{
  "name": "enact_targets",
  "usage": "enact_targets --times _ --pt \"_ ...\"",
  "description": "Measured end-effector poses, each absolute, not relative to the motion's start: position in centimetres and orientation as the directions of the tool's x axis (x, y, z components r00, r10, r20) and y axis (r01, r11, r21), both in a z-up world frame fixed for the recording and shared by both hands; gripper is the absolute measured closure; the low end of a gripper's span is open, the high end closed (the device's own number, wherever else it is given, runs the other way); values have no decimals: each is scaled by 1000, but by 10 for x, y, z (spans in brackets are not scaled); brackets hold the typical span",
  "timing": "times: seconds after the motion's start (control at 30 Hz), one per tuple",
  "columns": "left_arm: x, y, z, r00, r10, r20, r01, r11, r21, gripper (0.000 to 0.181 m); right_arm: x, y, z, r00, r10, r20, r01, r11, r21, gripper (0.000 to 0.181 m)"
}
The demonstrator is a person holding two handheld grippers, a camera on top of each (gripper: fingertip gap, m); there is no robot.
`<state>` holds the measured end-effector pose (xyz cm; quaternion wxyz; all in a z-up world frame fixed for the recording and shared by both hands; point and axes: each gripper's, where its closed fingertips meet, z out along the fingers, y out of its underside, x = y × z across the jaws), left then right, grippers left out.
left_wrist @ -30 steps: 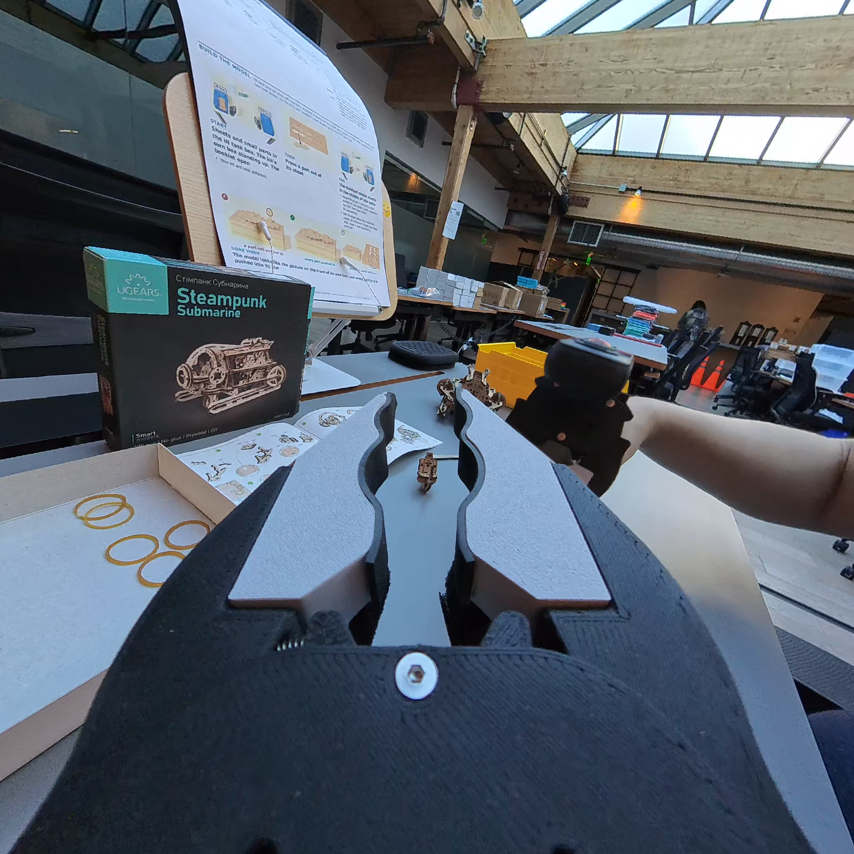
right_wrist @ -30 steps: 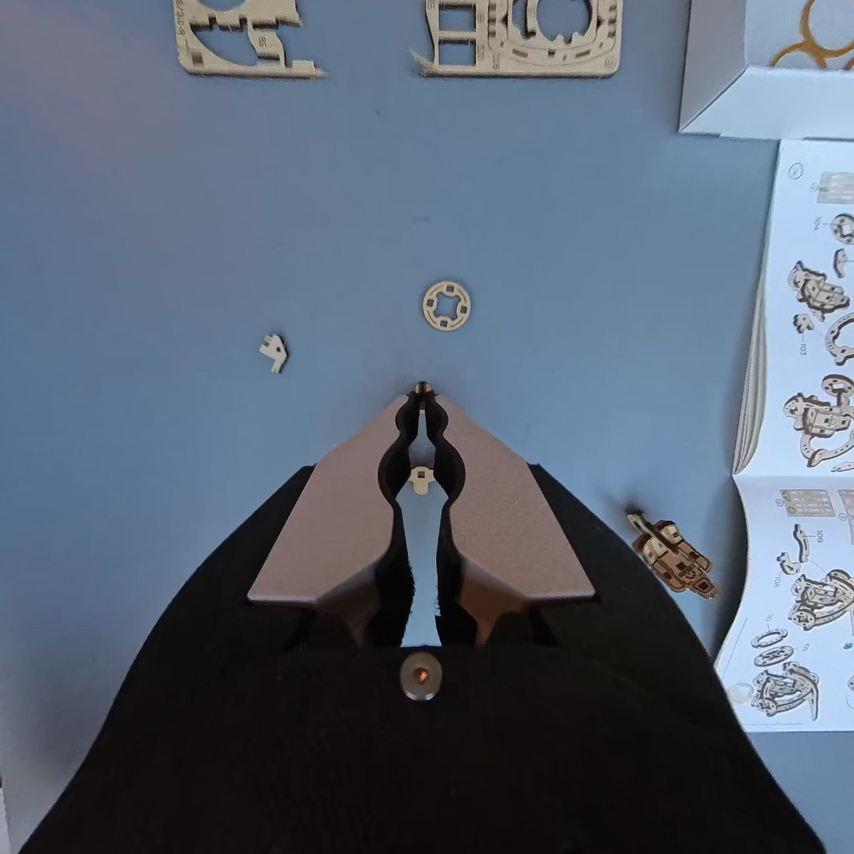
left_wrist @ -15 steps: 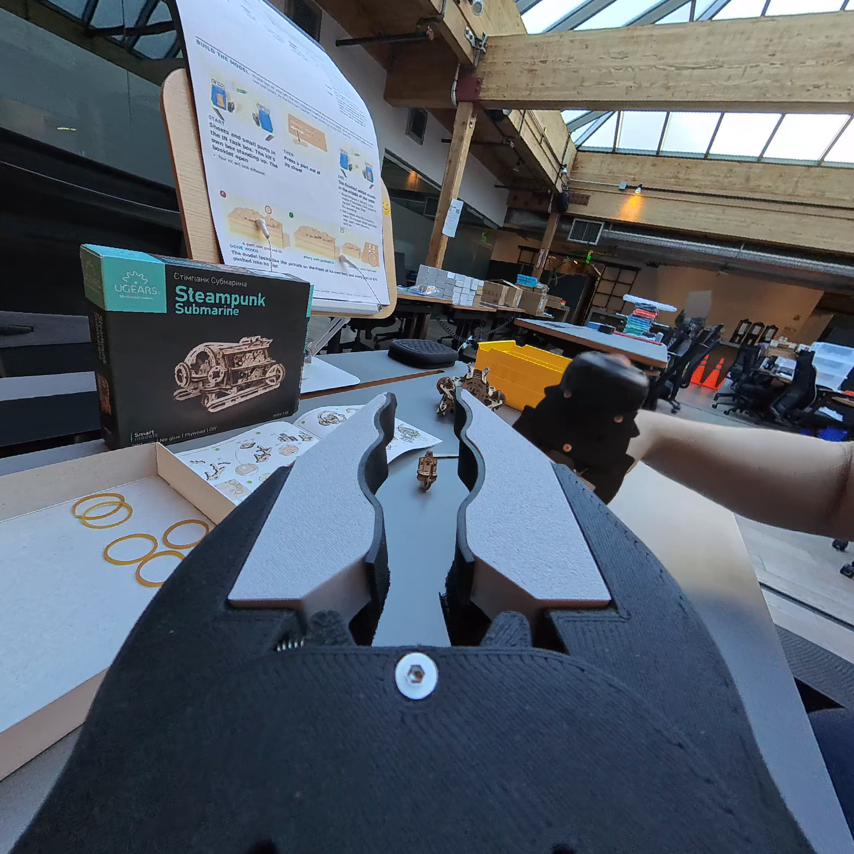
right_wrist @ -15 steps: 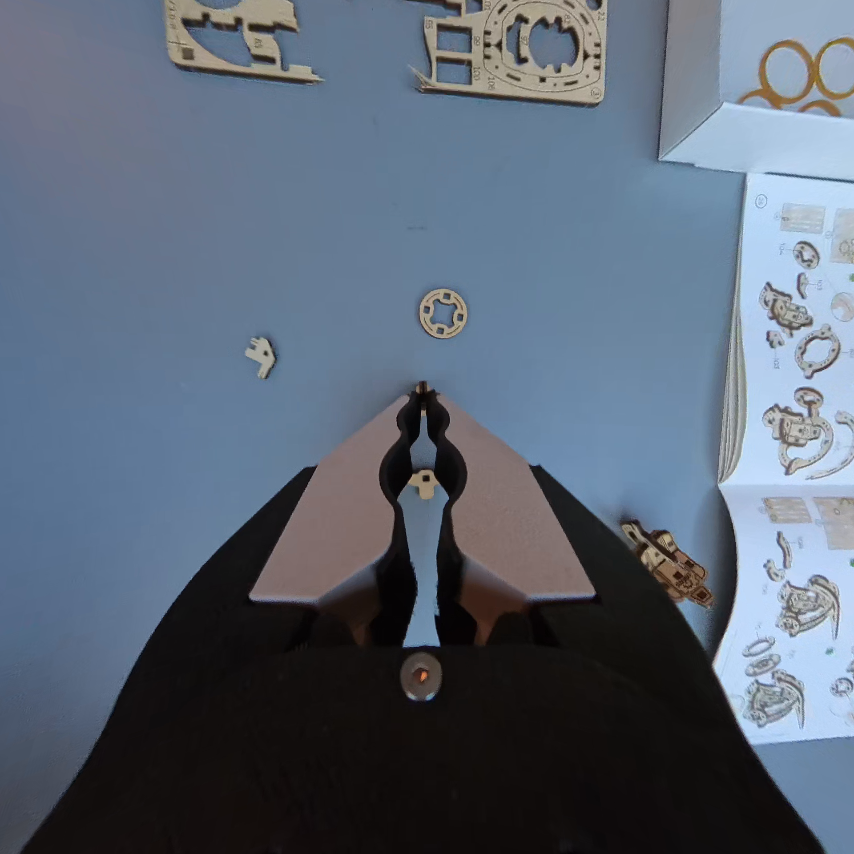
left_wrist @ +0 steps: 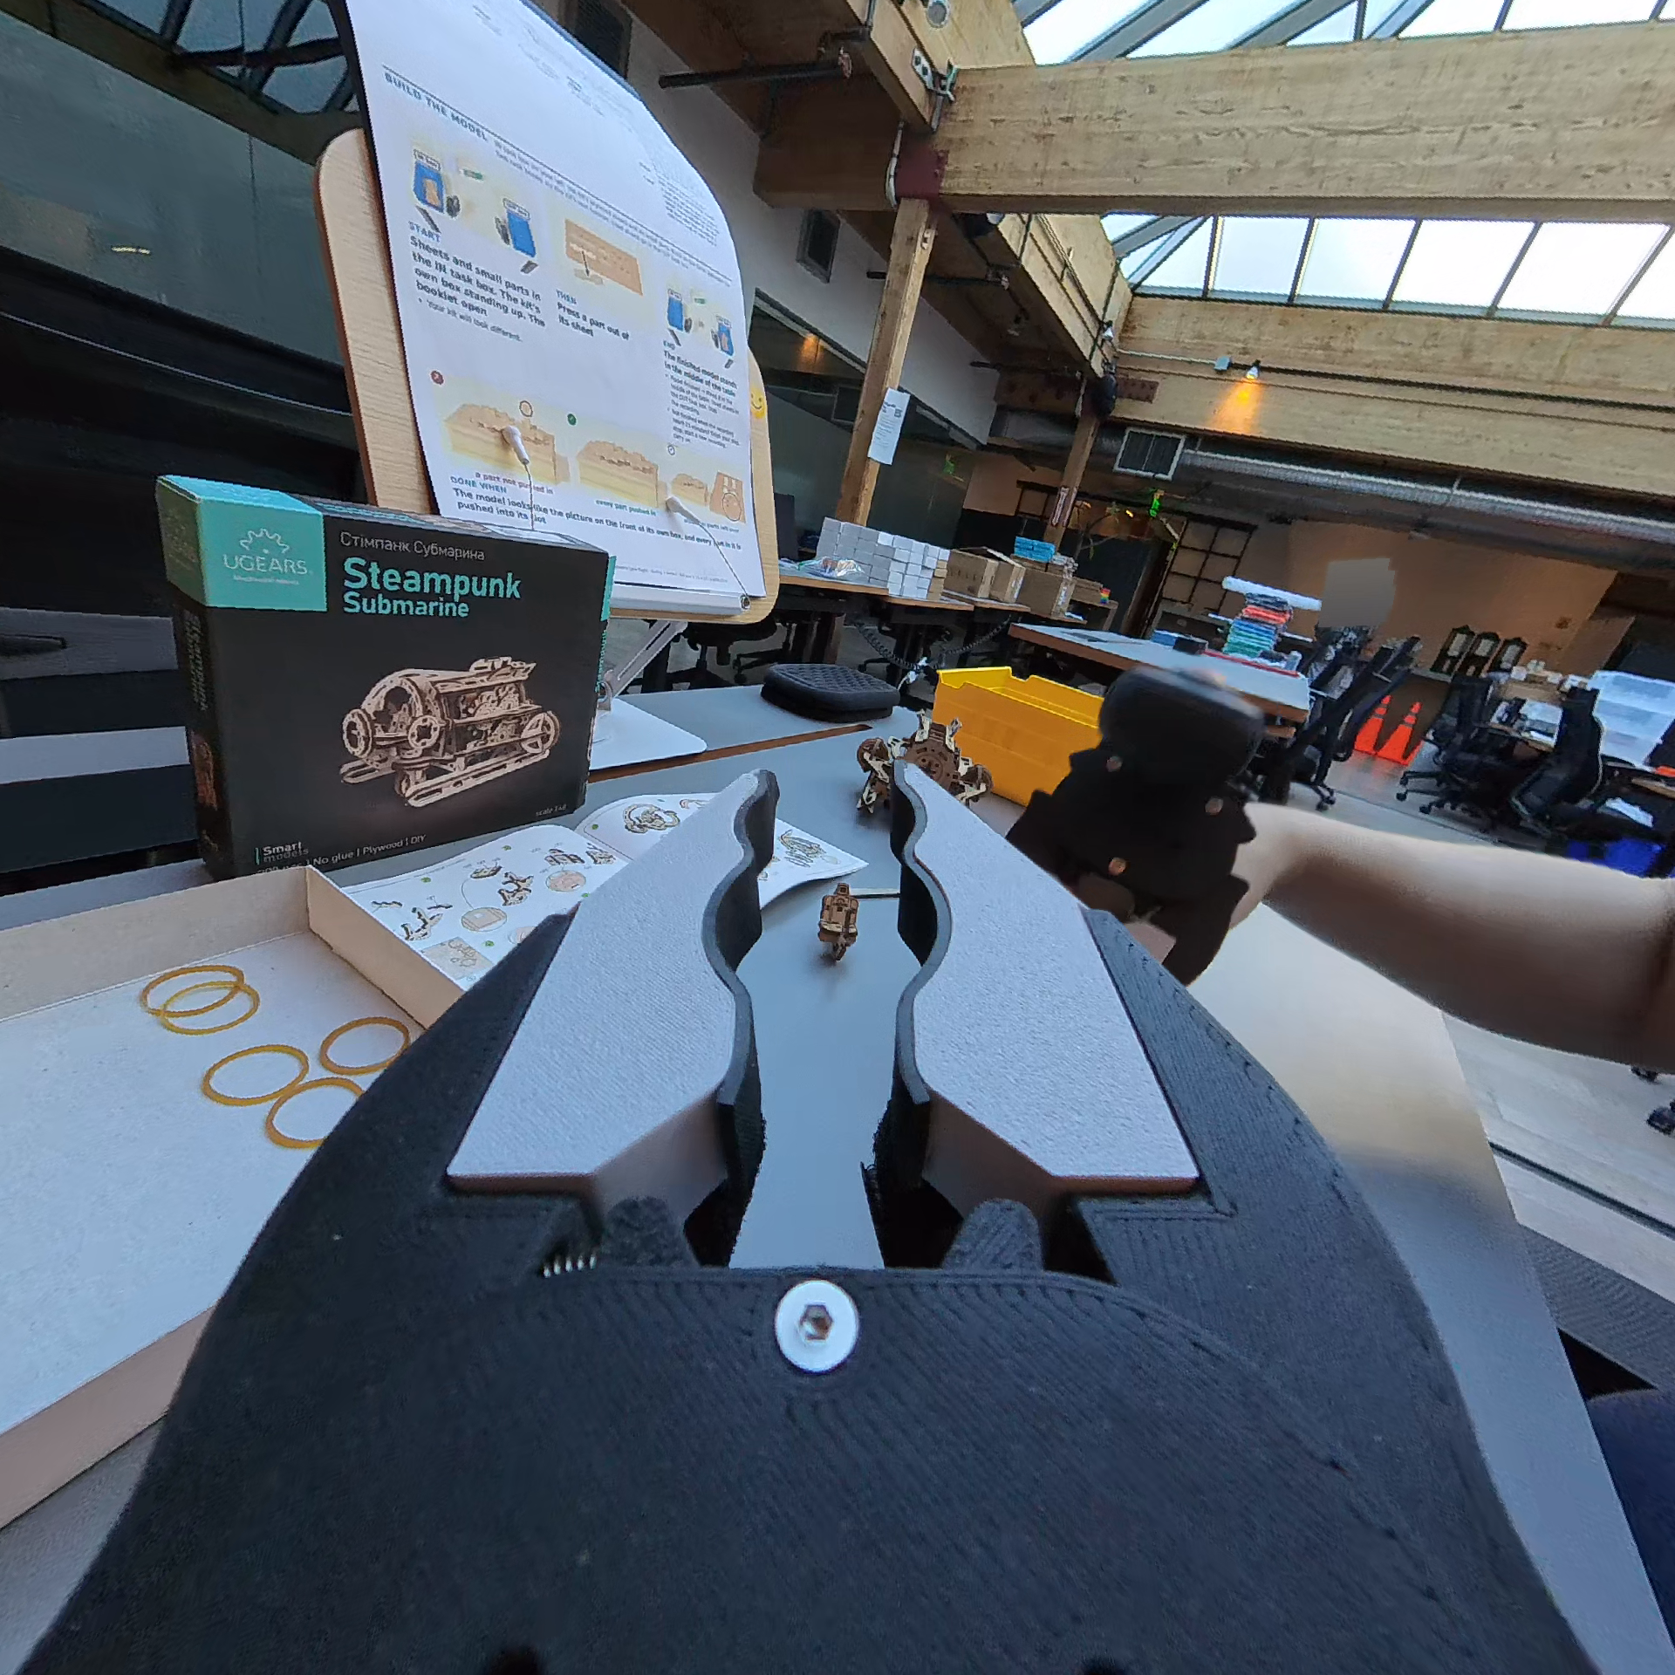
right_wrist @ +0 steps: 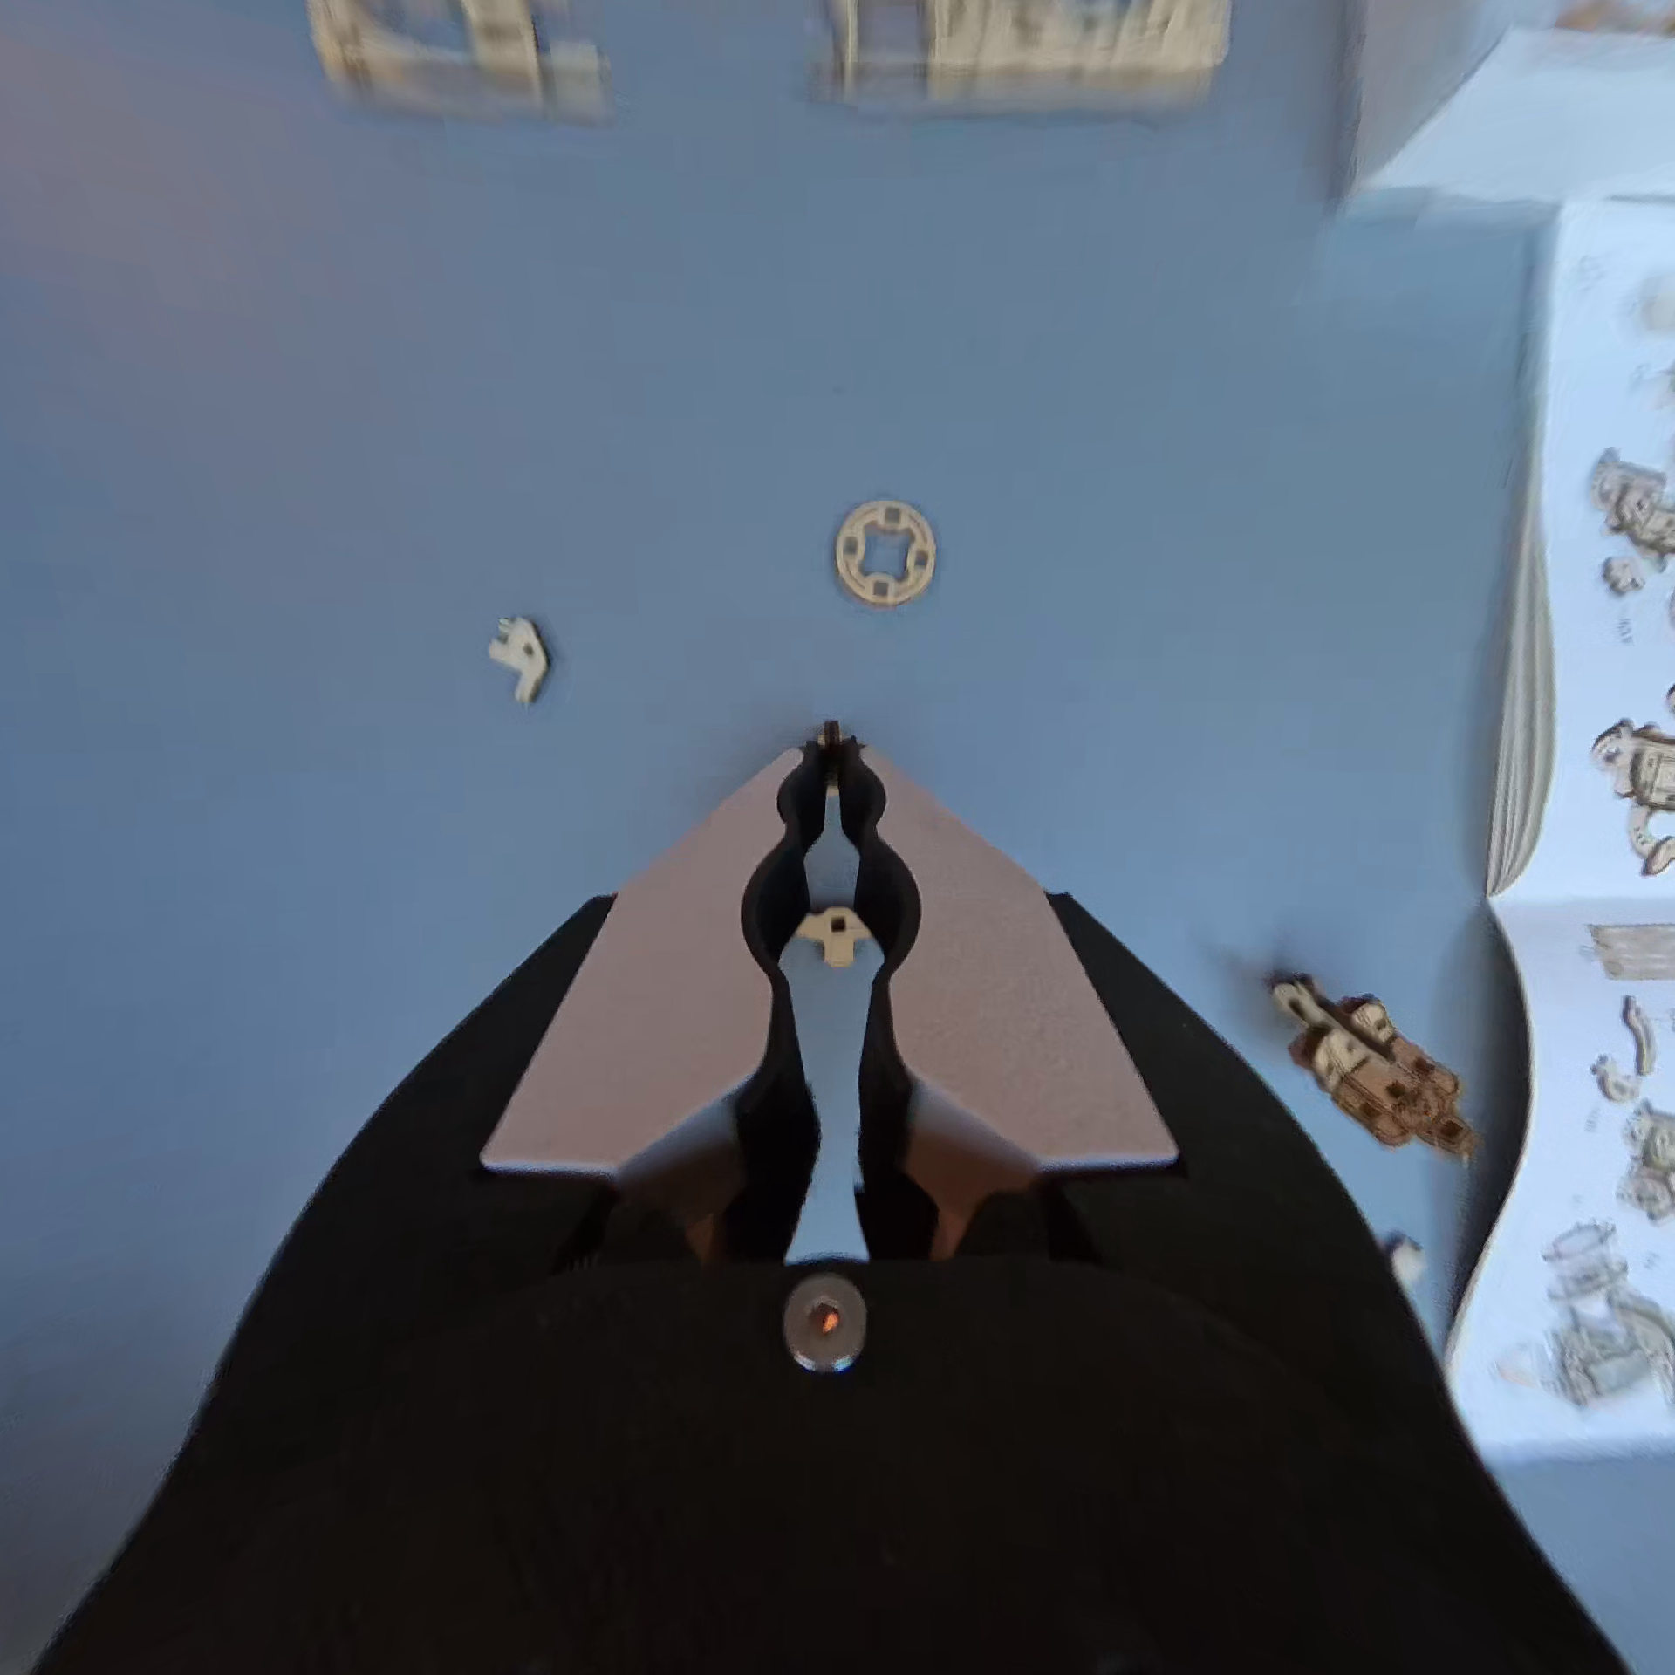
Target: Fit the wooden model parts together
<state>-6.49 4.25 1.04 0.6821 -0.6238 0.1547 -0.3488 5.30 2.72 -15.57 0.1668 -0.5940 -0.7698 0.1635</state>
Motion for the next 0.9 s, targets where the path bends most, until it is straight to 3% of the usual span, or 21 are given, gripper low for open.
enact_targets --times 0.03,0.1,0.13,0.33,0.37,0.53,0.6,0.67,0.9 --pt "-65 42 11 709 -669 224 284 -20 -959 159 48 26 -152 -233 971 51 839 228 -494 181" --pt "-65 43 10 707 -670 226 284 -24 -958 158 49 27 -144 -239 968 81 840 248 -483 181" --pt "-65 43 10 708 -669 225 282 -24 -959 158 44 26 -139 -233 969 82 816 241 -526 181" --pt "-64 42 10 707 -671 223 281 -22 -959 158 49 25 -156 -239 970 44 849 231 -475 181" --pt "-64 42 11 708 -671 222 281 -20 -959 158 44 25 -152 -226 974 23 827 205 -523 181" --pt "-65 42 12 711 -668 219 280 -16 -960 158 43 27 -151 -197 980 -22 836 156 -527 180" --pt "-67 42 12 711 -667 222 287 -14 -958 158 39 25 -144 -190 981 -40 822 137 -553 169" --pt "-68 42 14 709 -667 228 295 -12 -955 158 40 28 -134 -200 980 -14 812 157 -563 175" --pt "-64 41 13 711 -671 211 274 -12 -962 158 50 27 -144 -293 956 35 890 285 -356 166"
